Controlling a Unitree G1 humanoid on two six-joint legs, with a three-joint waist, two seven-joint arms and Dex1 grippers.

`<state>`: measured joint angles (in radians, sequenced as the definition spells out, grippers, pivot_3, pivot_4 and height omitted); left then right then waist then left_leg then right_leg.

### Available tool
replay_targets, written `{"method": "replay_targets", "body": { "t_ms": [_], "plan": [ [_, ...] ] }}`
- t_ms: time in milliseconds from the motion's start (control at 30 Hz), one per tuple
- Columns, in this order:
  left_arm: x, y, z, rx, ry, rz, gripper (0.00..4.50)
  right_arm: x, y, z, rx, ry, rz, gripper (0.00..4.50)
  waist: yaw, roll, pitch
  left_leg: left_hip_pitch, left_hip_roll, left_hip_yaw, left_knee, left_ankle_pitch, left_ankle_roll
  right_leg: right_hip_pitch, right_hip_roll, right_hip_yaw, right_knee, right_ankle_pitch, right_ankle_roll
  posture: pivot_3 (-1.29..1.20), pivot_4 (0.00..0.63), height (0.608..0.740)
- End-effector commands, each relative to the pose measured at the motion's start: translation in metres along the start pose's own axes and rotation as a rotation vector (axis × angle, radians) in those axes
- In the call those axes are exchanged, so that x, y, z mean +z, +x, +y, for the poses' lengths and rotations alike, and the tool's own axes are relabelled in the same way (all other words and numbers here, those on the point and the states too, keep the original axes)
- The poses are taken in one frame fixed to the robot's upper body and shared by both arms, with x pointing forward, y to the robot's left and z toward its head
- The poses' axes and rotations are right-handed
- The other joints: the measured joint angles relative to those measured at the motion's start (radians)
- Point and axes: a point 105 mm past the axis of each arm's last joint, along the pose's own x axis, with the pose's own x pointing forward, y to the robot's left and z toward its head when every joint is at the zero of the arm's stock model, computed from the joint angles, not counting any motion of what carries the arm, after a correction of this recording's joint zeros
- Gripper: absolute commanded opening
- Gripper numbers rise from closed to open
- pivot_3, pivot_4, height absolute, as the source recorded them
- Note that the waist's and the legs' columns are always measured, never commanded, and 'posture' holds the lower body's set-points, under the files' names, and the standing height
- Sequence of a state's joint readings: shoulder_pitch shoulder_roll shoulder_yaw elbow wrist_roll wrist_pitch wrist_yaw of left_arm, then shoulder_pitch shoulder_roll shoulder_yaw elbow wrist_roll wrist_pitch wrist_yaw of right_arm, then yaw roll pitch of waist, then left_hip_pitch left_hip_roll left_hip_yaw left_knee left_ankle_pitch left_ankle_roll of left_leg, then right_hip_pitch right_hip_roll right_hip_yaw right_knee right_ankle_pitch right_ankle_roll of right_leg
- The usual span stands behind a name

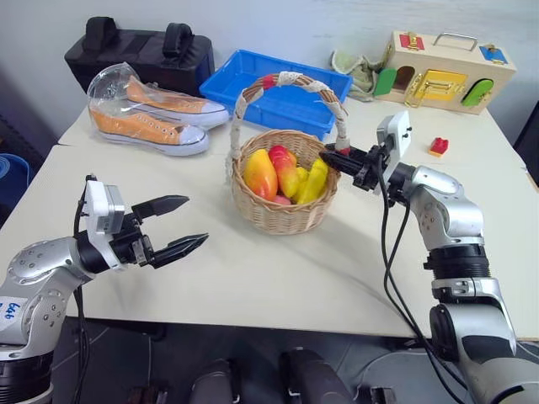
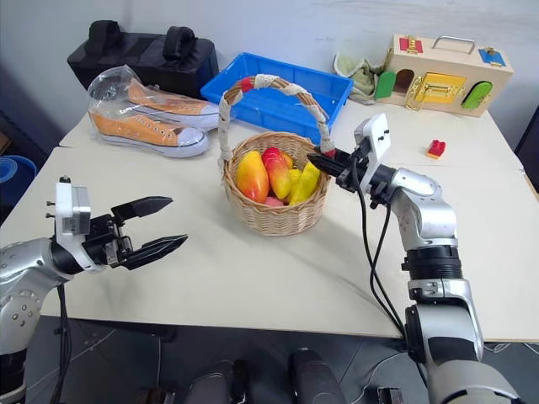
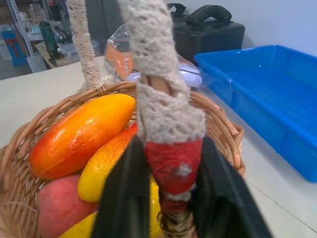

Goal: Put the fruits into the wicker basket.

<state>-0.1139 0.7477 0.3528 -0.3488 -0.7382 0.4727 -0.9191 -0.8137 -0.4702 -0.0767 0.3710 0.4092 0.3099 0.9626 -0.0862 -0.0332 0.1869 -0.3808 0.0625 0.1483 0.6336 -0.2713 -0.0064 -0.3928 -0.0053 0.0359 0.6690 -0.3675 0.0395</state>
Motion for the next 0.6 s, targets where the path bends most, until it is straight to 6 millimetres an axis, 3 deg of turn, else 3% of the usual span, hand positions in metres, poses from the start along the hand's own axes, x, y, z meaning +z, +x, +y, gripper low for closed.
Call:
{"method": "replay_targets", "body": {
  "t_ms": [33, 200, 300, 433, 600],
  "plan": [
    [0.009, 0.002, -0.004, -0.017, 0.038, -0.027, 4.5, 0.017, -0.011, -0.003, 0.015, -0.012, -0.034, 0.21, 0.001, 0.0, 0.0, 0.0, 0.0, 0.0, 0.0, 0.0, 0.0, 0.0, 0.0, 0.0, 0.0, 0.0, 0.0, 0.0, 0.15, 0.74],
    [0.006, 0.004, -0.006, -0.027, 0.03, -0.027, 4.5, 0.03, -0.03, -0.001, -0.036, -0.064, -0.107, 0.21, 0.003, 0.0, 0.0, 0.0, 0.0, -0.001, -0.001, 0.0, 0.0, 0.0, 0.0, 0.0, 0.0, 0.0, 0.0, 0.0, 0.15, 0.74],
    [0.005, 0.007, -0.005, -0.033, 0.024, -0.034, 4.5, 0.041, -0.055, -0.005, -0.151, -0.096, -0.168, 0.21, 0.005, 0.0, 0.0, -0.002, 0.0, -0.001, -0.001, 0.0, 0.0, -0.001, 0.0, -0.001, -0.001, 0.0, 0.0, 0.0, 0.15, 0.74],
    [0.002, 0.015, -0.004, -0.066, 0.011, -0.043, 4.5, 0.05, -0.108, -0.013, -0.404, -0.176, -0.211, 0.21, 0.015, 0.001, 0.0, -0.005, 0.0, -0.003, 0.0, 0.0, 0.0, -0.002, 0.0, -0.002, -0.002, 0.0, 0.001, 0.0, 0.15, 0.74],
    [0.003, 0.026, 0.001, -0.111, 0.015, -0.056, 4.5, 0.047, -0.179, -0.023, -0.738, -0.25, -0.183, 0.21, 0.03, 0.001, 0.0, -0.005, 0.0, -0.002, 0.0, 0.0, 0.0, -0.002, 0.0, -0.001, -0.004, 0.0, 0.001, 0.0, 0.15, 0.74]
  ]
}}
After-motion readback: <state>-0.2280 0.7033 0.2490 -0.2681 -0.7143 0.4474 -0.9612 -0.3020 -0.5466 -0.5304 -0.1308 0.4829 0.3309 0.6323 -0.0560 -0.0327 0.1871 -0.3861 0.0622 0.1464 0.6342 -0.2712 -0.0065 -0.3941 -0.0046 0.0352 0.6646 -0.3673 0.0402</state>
